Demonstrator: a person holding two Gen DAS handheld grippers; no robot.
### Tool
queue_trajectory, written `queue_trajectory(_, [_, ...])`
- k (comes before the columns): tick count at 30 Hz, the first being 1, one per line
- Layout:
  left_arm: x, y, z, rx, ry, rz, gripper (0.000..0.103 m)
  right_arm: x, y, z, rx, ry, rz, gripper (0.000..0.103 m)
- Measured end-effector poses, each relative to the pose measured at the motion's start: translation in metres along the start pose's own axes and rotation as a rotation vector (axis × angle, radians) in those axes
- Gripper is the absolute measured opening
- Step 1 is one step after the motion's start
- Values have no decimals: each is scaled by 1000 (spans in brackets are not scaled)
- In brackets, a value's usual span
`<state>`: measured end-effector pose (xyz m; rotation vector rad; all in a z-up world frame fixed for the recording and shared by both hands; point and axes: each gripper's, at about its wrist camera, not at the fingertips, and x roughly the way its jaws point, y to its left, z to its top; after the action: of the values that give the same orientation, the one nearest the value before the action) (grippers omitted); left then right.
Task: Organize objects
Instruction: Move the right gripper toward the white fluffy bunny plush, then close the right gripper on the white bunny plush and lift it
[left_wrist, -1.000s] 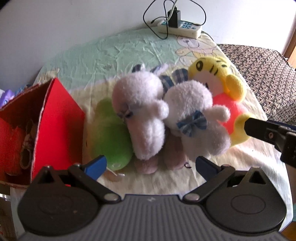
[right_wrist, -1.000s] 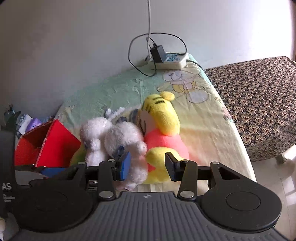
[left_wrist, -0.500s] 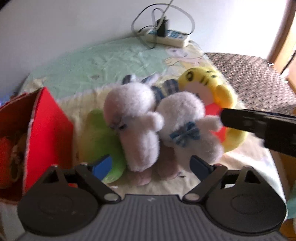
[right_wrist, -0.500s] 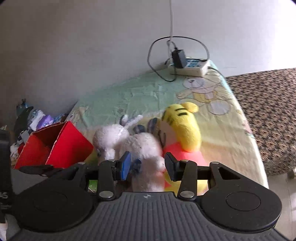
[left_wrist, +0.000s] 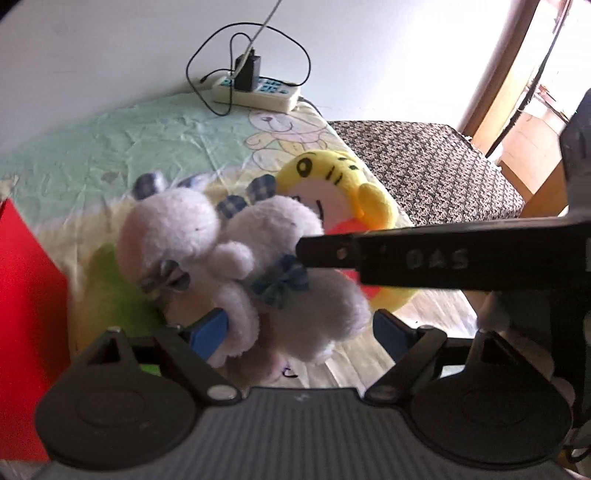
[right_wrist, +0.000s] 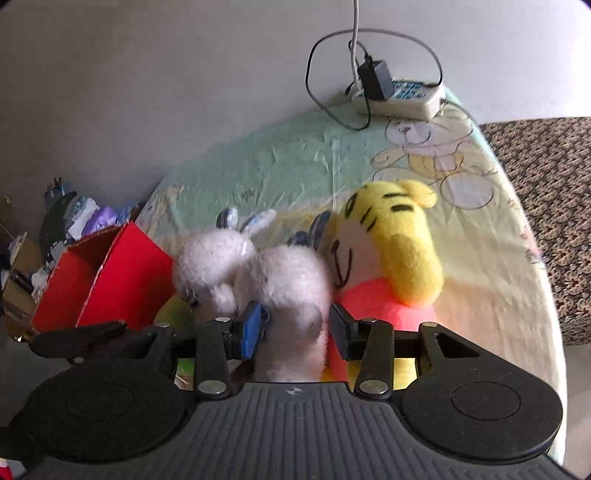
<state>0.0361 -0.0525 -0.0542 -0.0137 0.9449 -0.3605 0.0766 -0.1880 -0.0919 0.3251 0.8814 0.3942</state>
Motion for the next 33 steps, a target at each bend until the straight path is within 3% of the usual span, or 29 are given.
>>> queue_trajectory(2, [2,0,0,4,2,-7,89,6,-2,-2,18,29,28,44])
queue_trajectory(3, [2,0,-1,5,1,-13,89,8,-3,-3,25,37,40,38])
queue_trajectory(10, [0,1,-2,24,-7,-13,92,2,-12,-2,71,26,75,25])
queue_trajectory(12, [0,2,-1,20,-8,-21,93,-1,-14,-2,85,28,91,13])
queue_trajectory(19, [-2,2,-3,8,1,-72,93,-16,-14,-9,125,24,140,10])
queue_trajectory(21, [0,0,-5,6,15,-94,87,-19,-13,-11,138,26,162,10])
queue_trajectory(22, [1,-1,-6,7,24,-104,75,-21,-11,-13,140,26,175,10])
queue_trajectory(26, [2,-5,-12,15,39,-89,55,-26,-4,-20,107,9,160,10])
queue_trajectory(29, [-3,-4,-15,12,30,-79,45,-32,3,-25,88,-3,157,10])
queue_trajectory(33, [-16,-3,-19,10,-3,-65,42,-41,11,-28,59,-26,163,10])
